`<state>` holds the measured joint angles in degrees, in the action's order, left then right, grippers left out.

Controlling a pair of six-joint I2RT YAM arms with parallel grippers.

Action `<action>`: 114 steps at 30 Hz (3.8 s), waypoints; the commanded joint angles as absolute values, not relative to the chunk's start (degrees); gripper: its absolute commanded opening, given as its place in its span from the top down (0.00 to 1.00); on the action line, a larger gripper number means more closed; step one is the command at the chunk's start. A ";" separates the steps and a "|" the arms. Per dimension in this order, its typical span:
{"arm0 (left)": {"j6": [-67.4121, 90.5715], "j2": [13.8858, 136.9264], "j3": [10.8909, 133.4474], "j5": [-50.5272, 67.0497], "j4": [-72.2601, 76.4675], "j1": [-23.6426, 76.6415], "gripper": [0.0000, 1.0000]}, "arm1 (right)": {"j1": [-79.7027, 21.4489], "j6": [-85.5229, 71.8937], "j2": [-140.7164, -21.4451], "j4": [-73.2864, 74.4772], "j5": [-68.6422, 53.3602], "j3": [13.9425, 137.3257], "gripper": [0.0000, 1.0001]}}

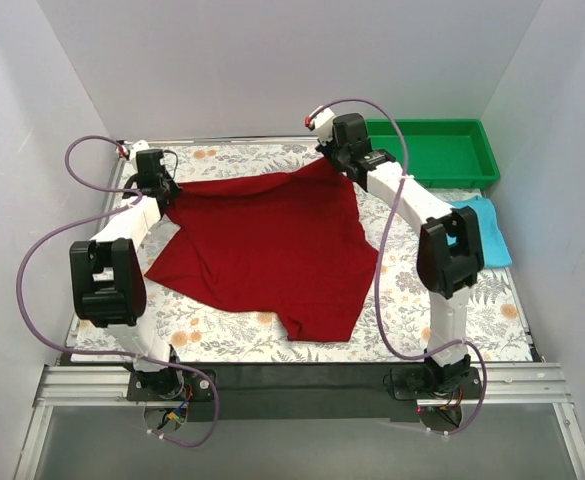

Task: Fold and stack the t-shirts
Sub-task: Flatten the tshirt out

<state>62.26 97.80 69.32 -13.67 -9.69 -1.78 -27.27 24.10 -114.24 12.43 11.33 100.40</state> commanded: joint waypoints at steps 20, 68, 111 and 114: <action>63.63 102.76 78.17 -8.52 -14.32 -4.75 0.08 | -26.01 8.10 -116.74 12.65 8.72 104.38 0.32; 73.65 92.56 56.42 -32.61 -47.71 -5.27 1.00 | -26.37 -9.05 -71.10 18.10 -5.62 45.09 0.39; 64.07 65.32 38.06 -0.09 -21.01 12.22 0.21 | -39.36 -19.87 -68.38 25.92 -14.69 34.88 0.50; 63.81 63.46 35.16 1.58 -17.76 12.22 0.21 | -45.25 -18.55 -68.64 28.29 -9.60 37.70 0.51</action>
<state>65.36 66.78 37.10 -1.76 -23.24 11.92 -40.71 -19.53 -69.56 26.98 -14.68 33.34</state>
